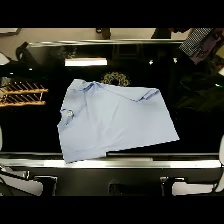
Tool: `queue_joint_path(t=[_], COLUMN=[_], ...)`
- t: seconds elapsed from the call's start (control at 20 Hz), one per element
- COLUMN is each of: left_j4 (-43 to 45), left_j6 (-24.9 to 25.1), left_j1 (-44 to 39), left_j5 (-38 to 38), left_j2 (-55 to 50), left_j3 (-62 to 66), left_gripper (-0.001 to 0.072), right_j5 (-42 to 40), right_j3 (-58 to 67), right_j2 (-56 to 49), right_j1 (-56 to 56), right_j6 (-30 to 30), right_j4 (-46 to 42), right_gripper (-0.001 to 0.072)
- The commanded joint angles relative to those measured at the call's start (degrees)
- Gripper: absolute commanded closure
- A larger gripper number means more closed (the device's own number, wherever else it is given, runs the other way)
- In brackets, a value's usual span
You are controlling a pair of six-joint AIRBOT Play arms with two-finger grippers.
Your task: Fold the clothes and pants, and hang the long-sleeved shirts on hangers.
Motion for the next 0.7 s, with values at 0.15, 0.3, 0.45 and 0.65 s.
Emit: queue_joint_path(t=[0.15, 0.3, 0.45, 0.65], left_j4=[0.63, 0.68, 0.68, 0.70], left_j6=[1.73, 1.73, 1.73, 1.77], left_j1=[7.48, 9.53, 11.82, 13.75], left_j5=[-4.94, -0.92, 1.73, 2.78], left_j2=[17.90, 26.97, 34.12, 38.25], left_j3=[-21.57, -36.65, -48.81, -56.68], left_gripper=[0.0326, 0.0326, 0.0325, 0.0326], right_j5=[5.60, 3.93, 1.90, -0.52], right_j3=[-26.12, -36.17, -41.24, -42.73], right_j2=[11.93, 12.35, 12.35, 11.91], right_j1=[-17.22, -17.77, -17.77, -17.77], right_j6=[-8.81, -10.73, -12.07, -13.29], right_j4=[2.78, 1.86, 0.50, 0.63], right_gripper=[0.0283, 0.0283, 0.0282, 0.0282])
